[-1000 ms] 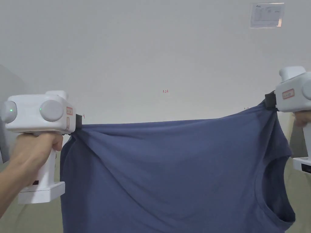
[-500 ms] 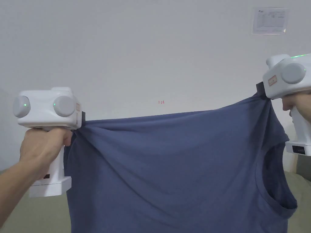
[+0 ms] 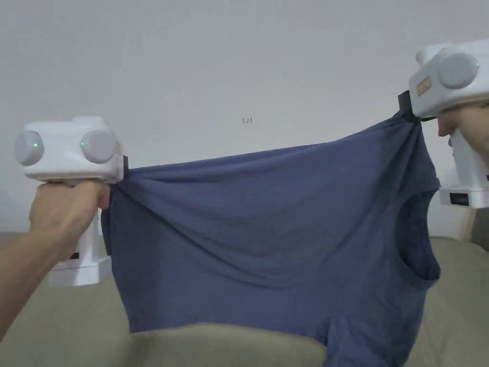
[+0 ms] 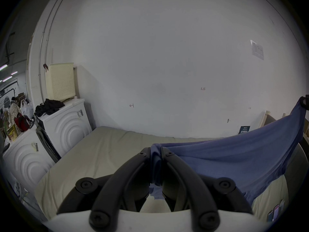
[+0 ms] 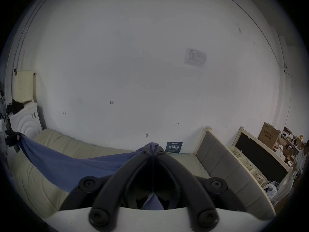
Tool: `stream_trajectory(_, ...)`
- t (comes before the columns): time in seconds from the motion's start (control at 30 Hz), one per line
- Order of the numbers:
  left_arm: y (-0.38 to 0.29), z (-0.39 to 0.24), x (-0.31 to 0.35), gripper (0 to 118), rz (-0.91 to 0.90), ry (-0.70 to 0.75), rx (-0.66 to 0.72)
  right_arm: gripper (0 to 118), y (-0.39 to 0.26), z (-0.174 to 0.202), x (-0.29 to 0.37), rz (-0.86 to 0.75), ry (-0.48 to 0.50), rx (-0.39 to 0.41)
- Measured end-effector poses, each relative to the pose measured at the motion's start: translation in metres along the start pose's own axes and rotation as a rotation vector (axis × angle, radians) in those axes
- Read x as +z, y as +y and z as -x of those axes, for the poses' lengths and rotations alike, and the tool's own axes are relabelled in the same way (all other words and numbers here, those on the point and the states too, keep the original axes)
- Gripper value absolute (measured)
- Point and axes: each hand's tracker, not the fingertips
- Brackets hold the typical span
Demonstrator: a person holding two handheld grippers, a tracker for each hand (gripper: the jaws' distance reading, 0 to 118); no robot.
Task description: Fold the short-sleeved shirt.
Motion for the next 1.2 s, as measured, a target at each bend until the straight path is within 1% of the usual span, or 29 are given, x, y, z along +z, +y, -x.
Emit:
stream_trajectory(0.03,-0.010,0.000,-0.008,9,0.019,-0.001,-0.013,2,-0.013,0.002,-0.006,0.014,0.012,-0.011)
stream_trajectory(0.17,-0.063,0.000,-0.043,9,0.096,0.009,-0.045,2,-0.079,0.015,-0.033,0.103,0.046,-0.001)
stream_trajectory(0.2,-0.077,0.000,-0.051,9,0.127,0.012,-0.054,2,-0.099,0.018,-0.038,0.131,0.061,-0.025)
stream_trajectory(0.27,-0.105,0.000,-0.064,9,0.169,0.012,-0.059,2,-0.136,0.027,-0.045,0.159,0.085,-0.034)
stream_trajectory(0.3,-0.121,0.001,-0.068,9,0.210,0.011,-0.070,2,-0.157,0.032,-0.046,0.181,0.086,-0.020)
stream_trajectory(0.37,-0.149,0.003,-0.072,9,0.231,0.009,-0.079,2,-0.193,0.040,-0.043,0.226,0.101,-0.003)
stream_trajectory(0.4,-0.164,0.005,-0.071,9,0.244,0.008,-0.079,2,-0.215,0.043,-0.037,0.221,0.106,-0.022)
stream_trajectory(0.47,-0.189,0.011,-0.065,9,0.284,-0.007,-0.079,2,-0.247,0.046,-0.024,0.250,0.127,-0.018)
stream_trajectory(0.57,-0.227,0.023,-0.044,9,0.316,-0.026,-0.094,2,-0.296,0.050,0.011,0.285,0.163,-0.051)
stream_trajectory(0.63,-0.251,0.030,-0.026,9,0.345,-0.028,-0.137,2,-0.325,0.047,0.027,0.309,0.177,-0.042)
stream_trajectory(0.67,-0.263,0.035,-0.014,9,0.340,-0.033,-0.127,2,-0.338,0.047,0.040,0.324,0.174,-0.041)
stream_trajectory(0.73,-0.282,0.045,0.010,9,0.358,-0.046,-0.118,2,-0.359,0.042,0.065,0.363,0.207,-0.103)
stream_trajectory(0.77,-0.291,0.050,0.023,9,0.375,-0.054,-0.114,2,-0.369,0.040,0.081,0.353,0.205,-0.131)
stream_trajectory(0.8,-0.299,0.056,0.037,9,0.379,-0.060,-0.106,2,-0.377,0.038,0.095,0.366,0.202,-0.124)
stream_trajectory(0.83,-0.305,0.060,0.047,9,0.382,-0.059,-0.105,2,-0.385,0.035,0.107,0.362,0.212,-0.144)
stream_trajectory(0.87,-0.313,0.066,0.060,9,0.388,-0.059,-0.103,2,-0.392,0.034,0.120,0.376,0.216,-0.133)
stream_trajectory(0.97,-0.332,0.087,0.084,9,0.404,-0.070,-0.086,2,-0.411,0.029,0.162,0.388,0.230,-0.138)
stream_trajectory(1.0,-0.337,0.092,0.094,9,0.411,-0.073,-0.087,2,-0.417,0.027,0.177,0.382,0.227,-0.152)
stream_trajectory(1.2,-0.369,0.116,0.155,9,0.422,-0.103,-0.086,2,-0.454,0.021,0.248,0.413,0.256,-0.177)
